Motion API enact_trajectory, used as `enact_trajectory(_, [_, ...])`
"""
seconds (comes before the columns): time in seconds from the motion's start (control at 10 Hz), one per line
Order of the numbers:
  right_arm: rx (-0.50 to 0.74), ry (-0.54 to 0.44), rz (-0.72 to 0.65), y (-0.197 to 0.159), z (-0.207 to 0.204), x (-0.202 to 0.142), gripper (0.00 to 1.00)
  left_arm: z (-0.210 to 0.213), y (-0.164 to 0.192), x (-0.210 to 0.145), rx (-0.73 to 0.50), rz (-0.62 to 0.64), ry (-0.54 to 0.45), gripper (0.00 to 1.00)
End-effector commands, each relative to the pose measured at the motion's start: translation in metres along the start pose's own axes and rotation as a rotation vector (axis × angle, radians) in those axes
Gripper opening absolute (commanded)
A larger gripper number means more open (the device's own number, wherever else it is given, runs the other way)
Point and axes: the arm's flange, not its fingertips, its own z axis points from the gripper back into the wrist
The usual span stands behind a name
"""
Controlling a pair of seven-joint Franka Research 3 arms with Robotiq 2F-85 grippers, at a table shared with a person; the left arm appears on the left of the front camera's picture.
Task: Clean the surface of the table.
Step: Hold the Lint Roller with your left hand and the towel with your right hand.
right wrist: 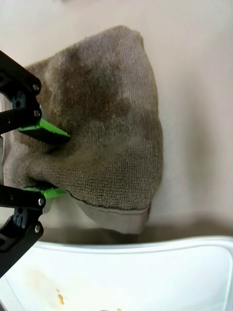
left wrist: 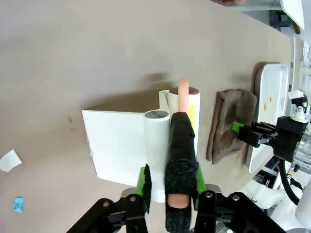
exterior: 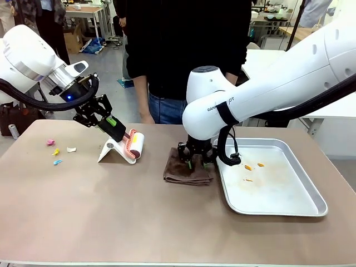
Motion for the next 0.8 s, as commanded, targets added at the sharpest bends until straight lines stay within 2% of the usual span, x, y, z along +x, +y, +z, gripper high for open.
enact_trajectory(0.0, [0.019,0.030,0.022,-0.0100,-0.0101,-0.0008,0.04,0.0010,0.0001,0.0019,-0.024,-0.017,-0.013,0.00])
enact_trajectory(0.1, [0.020,0.033,0.024,-0.0099,-0.0102,-0.0010,0.00,0.0011,0.0002,0.0018,-0.023,-0.015,-0.013,0.00])
enact_trajectory(0.7, [0.028,0.037,0.028,-0.0100,-0.0103,-0.0012,0.00,0.0057,-0.0022,-0.0025,-0.042,-0.025,-0.039,0.00])
